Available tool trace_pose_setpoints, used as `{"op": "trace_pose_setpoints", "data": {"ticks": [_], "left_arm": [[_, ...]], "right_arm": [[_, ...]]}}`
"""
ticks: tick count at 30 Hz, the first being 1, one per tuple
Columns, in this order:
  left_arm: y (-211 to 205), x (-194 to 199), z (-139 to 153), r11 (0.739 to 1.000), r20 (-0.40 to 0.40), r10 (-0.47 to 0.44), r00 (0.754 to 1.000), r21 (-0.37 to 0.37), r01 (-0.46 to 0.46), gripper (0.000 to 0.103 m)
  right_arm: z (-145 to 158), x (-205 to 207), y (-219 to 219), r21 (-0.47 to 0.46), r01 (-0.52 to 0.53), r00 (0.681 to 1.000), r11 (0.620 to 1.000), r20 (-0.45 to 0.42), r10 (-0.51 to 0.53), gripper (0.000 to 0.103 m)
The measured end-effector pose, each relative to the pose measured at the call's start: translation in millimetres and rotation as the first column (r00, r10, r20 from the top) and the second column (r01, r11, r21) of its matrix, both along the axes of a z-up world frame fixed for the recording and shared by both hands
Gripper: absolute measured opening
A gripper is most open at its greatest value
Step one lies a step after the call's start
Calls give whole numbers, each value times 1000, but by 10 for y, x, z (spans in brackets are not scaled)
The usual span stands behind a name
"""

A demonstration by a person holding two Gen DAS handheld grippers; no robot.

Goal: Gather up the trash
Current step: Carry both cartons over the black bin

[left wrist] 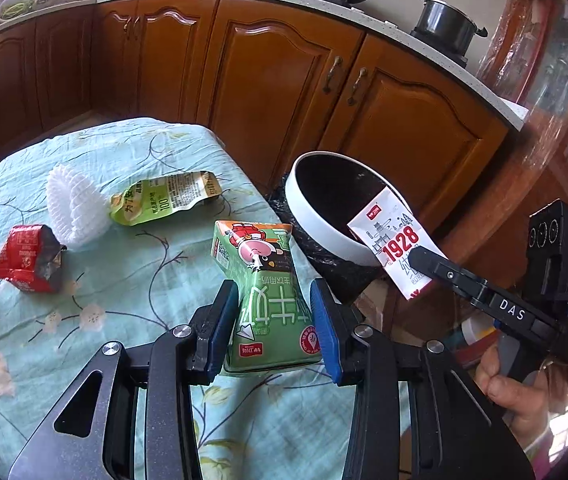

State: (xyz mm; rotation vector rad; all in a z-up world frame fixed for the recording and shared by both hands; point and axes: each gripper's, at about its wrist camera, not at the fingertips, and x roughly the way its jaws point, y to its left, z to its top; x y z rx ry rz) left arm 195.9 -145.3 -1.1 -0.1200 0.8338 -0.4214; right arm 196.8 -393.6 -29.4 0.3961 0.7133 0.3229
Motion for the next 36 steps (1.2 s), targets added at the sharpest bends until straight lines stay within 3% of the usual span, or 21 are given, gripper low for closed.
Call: {"op": "trace_pose_setpoints", "data": {"ticks": [15, 36], "left_arm": [[-727, 443, 163, 993, 40, -116, 992, 29, 115, 37], [-1442, 1173, -42, 979, -55, -187, 981, 77, 191, 37]], "right_arm": [[47, 254, -468, -58, 104, 995, 993, 6, -104, 33], [-81, 783, -654, -147, 122, 989, 982, -66, -133, 33]]}}
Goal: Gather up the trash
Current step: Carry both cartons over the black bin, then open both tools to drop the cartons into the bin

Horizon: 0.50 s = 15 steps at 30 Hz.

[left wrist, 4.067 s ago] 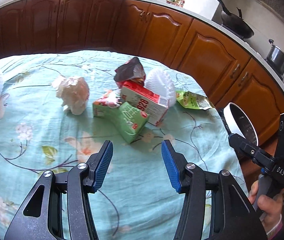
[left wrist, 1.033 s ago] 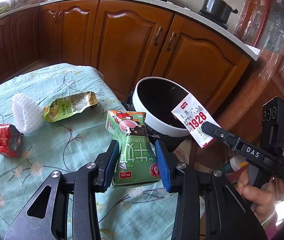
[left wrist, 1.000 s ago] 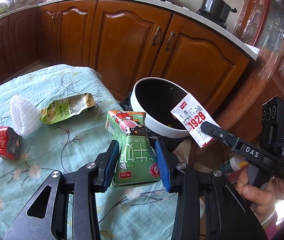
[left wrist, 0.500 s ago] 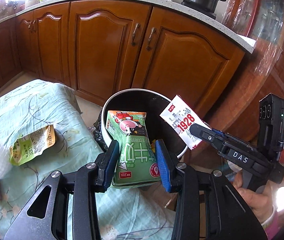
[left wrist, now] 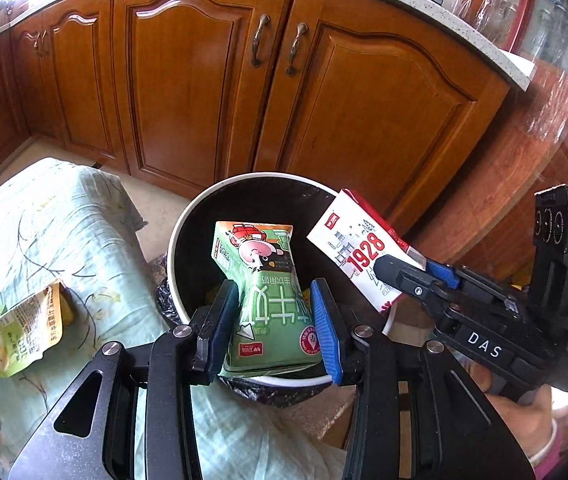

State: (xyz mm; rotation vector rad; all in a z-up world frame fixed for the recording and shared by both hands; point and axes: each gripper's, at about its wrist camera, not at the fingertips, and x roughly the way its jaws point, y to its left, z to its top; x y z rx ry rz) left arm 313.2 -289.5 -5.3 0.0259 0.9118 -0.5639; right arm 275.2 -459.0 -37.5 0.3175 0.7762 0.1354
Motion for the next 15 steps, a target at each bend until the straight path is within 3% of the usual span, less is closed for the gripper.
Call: {"op": "trace_pose_setpoints", "data": {"ticks": [6, 8, 10, 15], "left_arm": [[-74, 64, -60, 1000, -10, 2, 1000, 19, -2, 38], [-72, 50, -57, 1000, -16, 6, 1000, 28, -6, 41], [-54, 34, -55, 1000, -9, 12, 1000, 27, -12, 52], [71, -52, -36, 1000, -4, 31, 1000, -1, -31, 55]], "right_arm": [[-39, 100, -62, 15, 6, 1000, 1000, -15, -6, 37], [-42, 95, -88, 26, 9, 1000, 1000, -12, -9, 46], [-43, 76, -111, 38, 19, 1000, 999, -5, -19, 51], [-17, -43, -126, 73, 30, 999, 997, 14, -31, 54]]}}
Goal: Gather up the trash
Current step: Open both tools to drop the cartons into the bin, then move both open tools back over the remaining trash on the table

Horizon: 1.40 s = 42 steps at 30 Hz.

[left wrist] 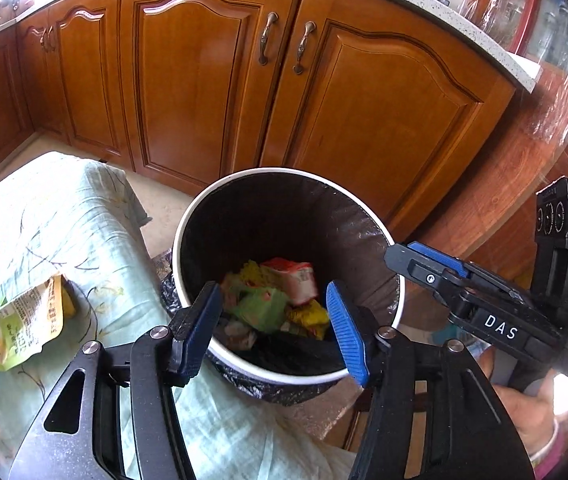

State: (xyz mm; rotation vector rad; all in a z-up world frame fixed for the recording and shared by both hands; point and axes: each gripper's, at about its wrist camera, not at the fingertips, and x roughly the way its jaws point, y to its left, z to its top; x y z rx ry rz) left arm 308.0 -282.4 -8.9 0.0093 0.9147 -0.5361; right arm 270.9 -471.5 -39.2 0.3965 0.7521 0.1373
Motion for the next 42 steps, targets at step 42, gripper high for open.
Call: {"op": "trace_pose_setpoints", "data": {"ticks": [42], "left_arm": [[2875, -1636, -223, 847, 10, 526, 850, -92, -523, 67]], "right_arm": [[6, -801, 2307, 35, -394, 916, 918, 98, 389, 98]]}}
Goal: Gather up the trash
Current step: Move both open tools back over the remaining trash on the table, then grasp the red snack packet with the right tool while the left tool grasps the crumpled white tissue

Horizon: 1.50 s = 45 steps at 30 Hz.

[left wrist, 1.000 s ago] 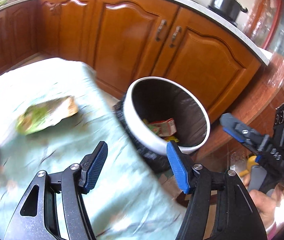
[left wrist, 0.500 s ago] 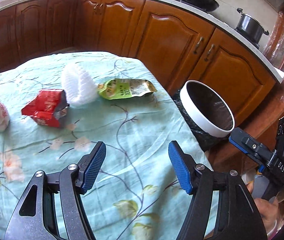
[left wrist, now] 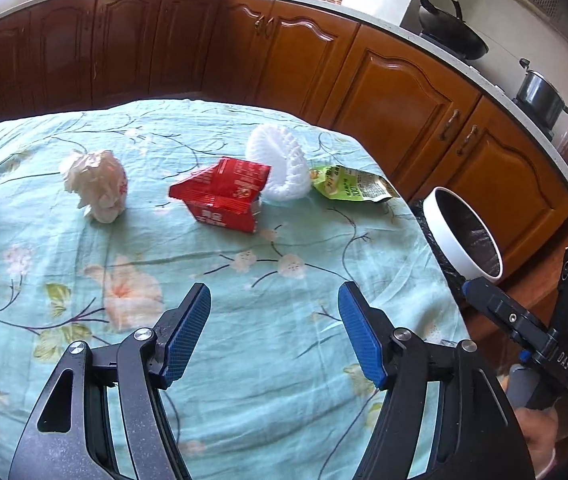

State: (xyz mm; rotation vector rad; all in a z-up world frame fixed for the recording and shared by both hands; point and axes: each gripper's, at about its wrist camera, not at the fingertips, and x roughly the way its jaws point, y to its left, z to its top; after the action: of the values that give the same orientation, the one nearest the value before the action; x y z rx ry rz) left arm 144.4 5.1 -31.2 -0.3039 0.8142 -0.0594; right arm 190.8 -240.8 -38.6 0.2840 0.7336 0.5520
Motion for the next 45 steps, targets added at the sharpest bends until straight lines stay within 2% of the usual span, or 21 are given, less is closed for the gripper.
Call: {"op": "trace_pose_setpoints", "data": {"ticks": [5, 9, 12, 15, 22, 24, 30, 32, 33, 36, 37, 38, 39, 40, 45], "left_arm": [[276, -106, -18, 998, 3, 58, 998, 10, -58, 68], [505, -125, -32, 994, 0, 108, 994, 5, -108, 68], [630, -111, -29, 991, -1, 135, 991, 12, -135, 68], [751, -65, -27, 987, -7, 161, 987, 28, -161, 68], [1042, 180, -26, 981, -20, 191, 981, 16, -191, 68], [1111, 270, -31, 980, -19, 198, 980, 9, -198, 68], [1278, 583, -151, 979, -54, 202, 978, -29, -204, 68], [1315, 671, -219, 979, -67, 200, 977, -34, -203, 68], [1321, 704, -245, 978, -72, 203, 977, -34, -205, 68], [1325, 782, -295, 979, -72, 195, 978, -37, -198, 66], [1316, 796, -295, 981, -67, 189, 980, -33, -191, 55], [1297, 805, -294, 983, -65, 178, 982, -29, -180, 45], [1273, 811, -293, 986, -67, 165, 984, -25, -167, 31], [1251, 804, -281, 987, -64, 158, 985, -23, -160, 28], [1098, 660, -179, 992, -32, 122, 992, -19, -122, 24]], "right_arm": [[71, 20, 281, -10, -64, 998, 998, 25, 64, 98], [55, 97, 534, -5, -132, 991, 991, -22, 132, 98], [46, 155, 649, -2, -131, 991, 991, -20, 131, 98], [24, 255, 754, 22, -160, 985, 987, -55, 161, 98], [-59, 495, 1011, 25, -165, 980, 986, -106, 166, 97], [-109, 597, 1064, 51, -162, 978, 986, -127, 167, 96], [-288, 903, 1287, 85, -160, 966, 983, -192, 174, 73], [-363, 980, 1333, 107, -160, 960, 981, -215, 180, 58], [-390, 1006, 1359, 115, -161, 958, 980, -219, 183, 56], [-433, 1031, 1432, 123, -180, 955, 976, -217, 204, 31], [-433, 1017, 1448, 121, -185, 954, 975, -214, 207, 14], [-424, 995, 1449, 118, -186, 956, 975, -210, 207, 5], [-409, 966, 1440, 118, -188, 957, 975, -202, 209, 5], [-390, 933, 1421, 119, -189, 959, 975, -193, 209, 4], [-233, 738, 1243, 114, -192, 967, 975, -146, 207, 1]]}}
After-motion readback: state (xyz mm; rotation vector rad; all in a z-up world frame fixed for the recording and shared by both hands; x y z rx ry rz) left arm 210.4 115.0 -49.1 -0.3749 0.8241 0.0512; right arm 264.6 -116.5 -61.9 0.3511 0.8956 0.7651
